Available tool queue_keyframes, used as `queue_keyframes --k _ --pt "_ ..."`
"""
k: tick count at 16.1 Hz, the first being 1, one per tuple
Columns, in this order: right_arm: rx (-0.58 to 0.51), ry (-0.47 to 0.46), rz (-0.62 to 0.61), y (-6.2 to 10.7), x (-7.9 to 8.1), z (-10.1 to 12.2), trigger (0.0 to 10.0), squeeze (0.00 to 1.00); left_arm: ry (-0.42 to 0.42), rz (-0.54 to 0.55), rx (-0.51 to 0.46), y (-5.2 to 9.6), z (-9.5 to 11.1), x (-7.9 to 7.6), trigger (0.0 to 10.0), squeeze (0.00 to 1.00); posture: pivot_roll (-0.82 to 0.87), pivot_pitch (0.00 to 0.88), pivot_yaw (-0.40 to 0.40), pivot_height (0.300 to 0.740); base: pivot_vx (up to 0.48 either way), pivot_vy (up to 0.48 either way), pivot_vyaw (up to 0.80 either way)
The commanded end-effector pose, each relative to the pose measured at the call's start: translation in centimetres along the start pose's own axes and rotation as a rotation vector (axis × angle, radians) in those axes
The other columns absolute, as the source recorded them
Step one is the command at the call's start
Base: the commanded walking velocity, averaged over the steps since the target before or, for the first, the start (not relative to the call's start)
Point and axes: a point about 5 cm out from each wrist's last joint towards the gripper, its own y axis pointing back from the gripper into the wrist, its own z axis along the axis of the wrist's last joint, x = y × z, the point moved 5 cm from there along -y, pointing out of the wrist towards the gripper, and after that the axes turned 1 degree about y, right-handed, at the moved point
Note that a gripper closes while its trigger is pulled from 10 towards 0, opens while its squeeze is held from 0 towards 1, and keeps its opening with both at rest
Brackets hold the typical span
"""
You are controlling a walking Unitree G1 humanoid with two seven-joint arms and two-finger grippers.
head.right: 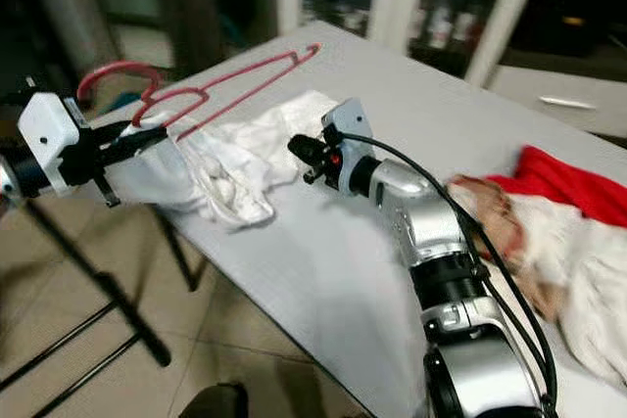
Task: Hang hanger
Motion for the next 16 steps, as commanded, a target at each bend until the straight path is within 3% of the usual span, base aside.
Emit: queue_keyframes --k 1,4,16 --pt "0.011 -0.026 -0.008 -0.3 -0.1 0.2 10.0 0.00 -0.024 -0.010 0.002 -0.1 0.3 0.3 0.0 0.00 0.08 0.000 0.017 0.740 0.000 0.000 0.00" --pt "0.034 -0.070 0.084 -0.4 1.5 0.0 10.0 0.00 -0.030 -0.012 0.006 0.0 0.2 0.3 0.0 0.00 0.08 0.000 0.016 0.740 0.000 0.000 0.00" --pt "0.034 -0.070 0.084 -0.4 1.5 0.0 10.0 0.00 -0.030 -0.012 0.006 0.0 0.2 0.3 0.0 0.00 0.08 0.000 0.016 0.740 0.000 0.000 0.00"
